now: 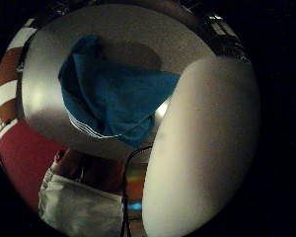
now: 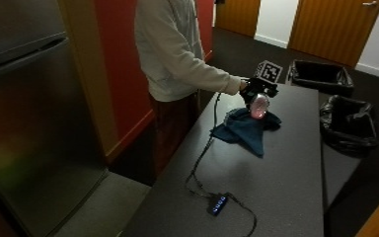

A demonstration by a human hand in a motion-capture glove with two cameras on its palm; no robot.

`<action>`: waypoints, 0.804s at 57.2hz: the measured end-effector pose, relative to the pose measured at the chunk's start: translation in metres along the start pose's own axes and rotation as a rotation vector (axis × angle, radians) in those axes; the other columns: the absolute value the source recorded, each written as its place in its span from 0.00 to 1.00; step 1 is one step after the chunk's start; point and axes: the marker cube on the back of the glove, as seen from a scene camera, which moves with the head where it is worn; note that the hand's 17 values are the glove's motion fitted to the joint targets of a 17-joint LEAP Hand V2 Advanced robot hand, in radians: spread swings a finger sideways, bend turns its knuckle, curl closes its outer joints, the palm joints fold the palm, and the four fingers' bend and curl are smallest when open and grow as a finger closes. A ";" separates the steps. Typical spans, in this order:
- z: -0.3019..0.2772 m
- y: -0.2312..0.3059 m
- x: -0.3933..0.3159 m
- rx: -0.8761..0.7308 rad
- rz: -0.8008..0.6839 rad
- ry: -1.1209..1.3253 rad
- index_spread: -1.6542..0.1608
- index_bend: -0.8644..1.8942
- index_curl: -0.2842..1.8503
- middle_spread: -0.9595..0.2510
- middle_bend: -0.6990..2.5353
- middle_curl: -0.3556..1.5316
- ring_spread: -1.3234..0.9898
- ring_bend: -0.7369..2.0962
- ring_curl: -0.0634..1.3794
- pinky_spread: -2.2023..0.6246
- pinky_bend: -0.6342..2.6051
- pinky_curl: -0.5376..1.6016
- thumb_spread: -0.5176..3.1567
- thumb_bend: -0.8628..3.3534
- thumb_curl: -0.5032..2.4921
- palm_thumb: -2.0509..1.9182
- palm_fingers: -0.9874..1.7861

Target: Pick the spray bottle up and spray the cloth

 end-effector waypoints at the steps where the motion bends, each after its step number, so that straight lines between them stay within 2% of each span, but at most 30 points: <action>1: -0.001 -0.001 -0.001 0.003 0.005 -0.006 0.80 0.45 0.40 0.68 0.40 0.48 0.48 0.47 0.38 0.68 0.27 0.45 0.12 0.20 0.41 0.79 0.83; 14: -0.019 0.008 0.025 0.043 -0.048 0.030 0.80 0.45 0.40 0.68 0.40 0.48 0.48 0.47 0.38 0.68 0.28 0.44 0.12 0.20 0.41 0.79 0.83; 27: -0.026 0.013 0.033 0.044 -0.012 0.030 0.80 0.45 0.40 0.68 0.40 0.48 0.48 0.47 0.38 0.68 0.28 0.44 0.12 0.20 0.41 0.79 0.83; 40: -0.027 0.014 0.030 0.102 -0.039 -0.120 0.80 0.44 0.40 0.67 0.40 0.48 0.48 0.47 0.38 0.68 0.28 0.44 0.12 0.20 0.41 0.79 0.83; 46: -0.046 0.016 0.034 0.128 0.089 -0.311 0.80 0.44 0.40 0.67 0.40 0.48 0.48 0.47 0.38 0.68 0.28 0.44 0.12 0.20 0.41 0.79 0.83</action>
